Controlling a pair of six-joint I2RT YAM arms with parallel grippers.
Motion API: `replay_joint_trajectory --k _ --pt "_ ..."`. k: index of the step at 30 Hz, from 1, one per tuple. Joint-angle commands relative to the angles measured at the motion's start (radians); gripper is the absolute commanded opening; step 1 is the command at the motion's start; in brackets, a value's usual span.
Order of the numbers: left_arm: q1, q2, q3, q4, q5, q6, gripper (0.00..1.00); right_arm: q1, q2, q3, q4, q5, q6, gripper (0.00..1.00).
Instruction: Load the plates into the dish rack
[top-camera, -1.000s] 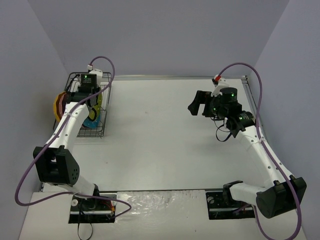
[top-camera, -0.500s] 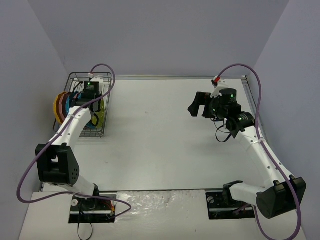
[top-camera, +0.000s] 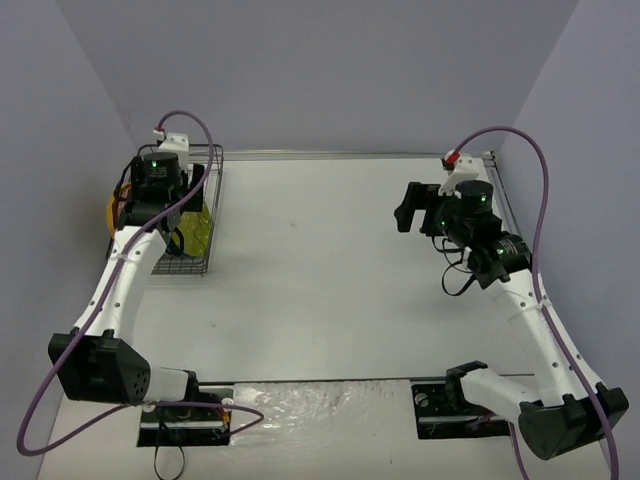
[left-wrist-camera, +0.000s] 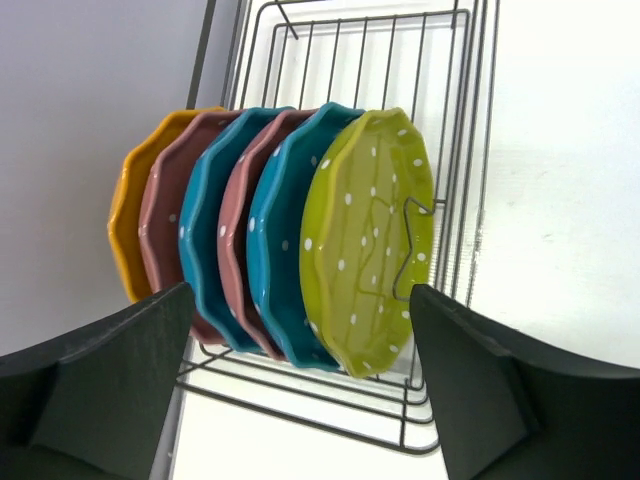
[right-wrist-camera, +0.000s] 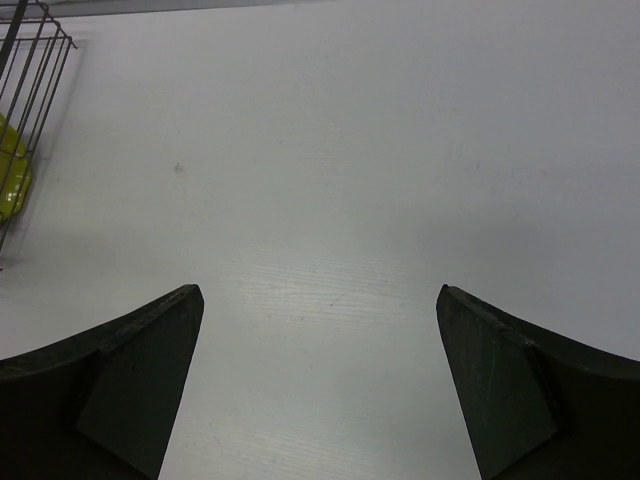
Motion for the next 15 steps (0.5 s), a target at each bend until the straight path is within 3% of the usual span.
replay_joint_trajectory --k 1,7,15 --pt "-0.023 -0.102 0.207 -0.105 0.021 -0.097 0.9 -0.007 -0.087 0.099 -0.014 0.134 -0.073 1.0" --pt "-0.04 -0.254 0.371 -0.311 0.084 -0.168 0.97 -0.007 -0.2 0.201 -0.074 0.275 -0.123 1.0" --pt "-0.055 -0.593 0.262 -0.441 0.032 -0.173 0.97 0.0 -0.35 0.254 -0.13 0.333 -0.177 1.0"
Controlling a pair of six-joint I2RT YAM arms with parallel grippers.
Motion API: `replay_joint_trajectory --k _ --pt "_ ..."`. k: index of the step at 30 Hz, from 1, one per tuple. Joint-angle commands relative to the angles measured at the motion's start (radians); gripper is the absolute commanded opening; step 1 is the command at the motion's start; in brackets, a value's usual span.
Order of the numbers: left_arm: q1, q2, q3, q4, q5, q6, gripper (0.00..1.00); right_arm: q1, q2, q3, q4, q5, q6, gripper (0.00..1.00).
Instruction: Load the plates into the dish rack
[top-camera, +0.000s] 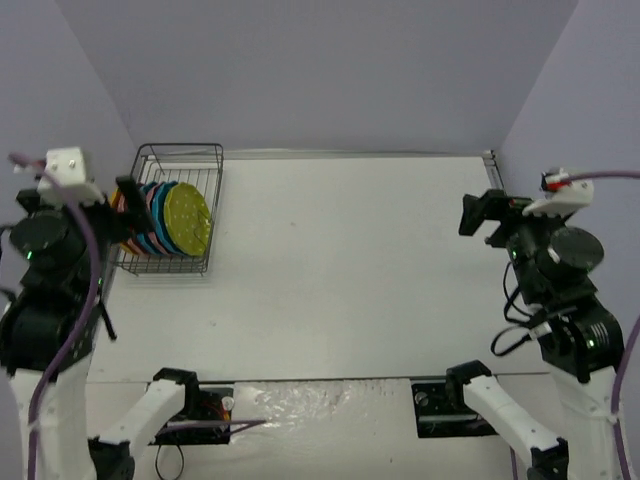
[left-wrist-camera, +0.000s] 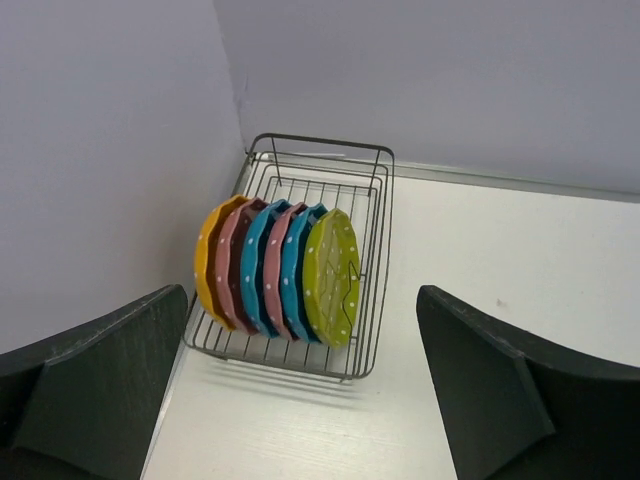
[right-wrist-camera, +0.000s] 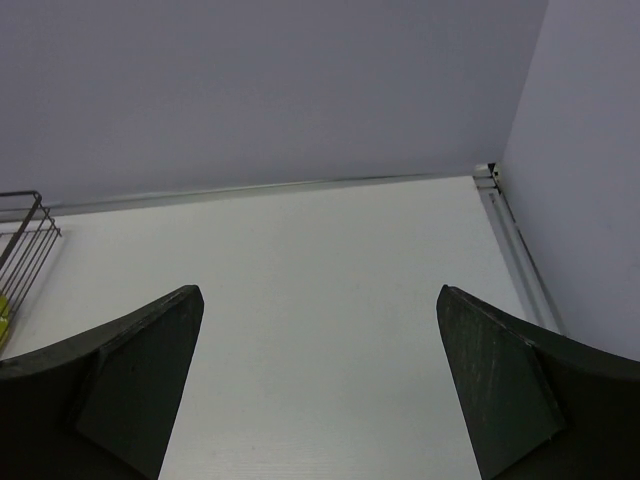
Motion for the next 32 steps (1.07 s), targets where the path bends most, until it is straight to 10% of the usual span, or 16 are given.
replay_joint_trajectory --k 1,11,32 --pt "-0.017 -0.156 -0.051 -0.11 -0.046 -0.028 0.97 0.008 -0.05 0.035 -0.011 0.06 -0.063 1.0" --pt "-0.02 -0.389 -0.172 -0.342 -0.092 -0.041 0.97 0.093 -0.173 -0.039 -0.045 0.1 -0.081 1.0" --pt "-0.022 -0.372 -0.253 -0.361 -0.077 -0.081 0.97 0.113 -0.173 -0.09 -0.051 0.12 -0.079 1.0"
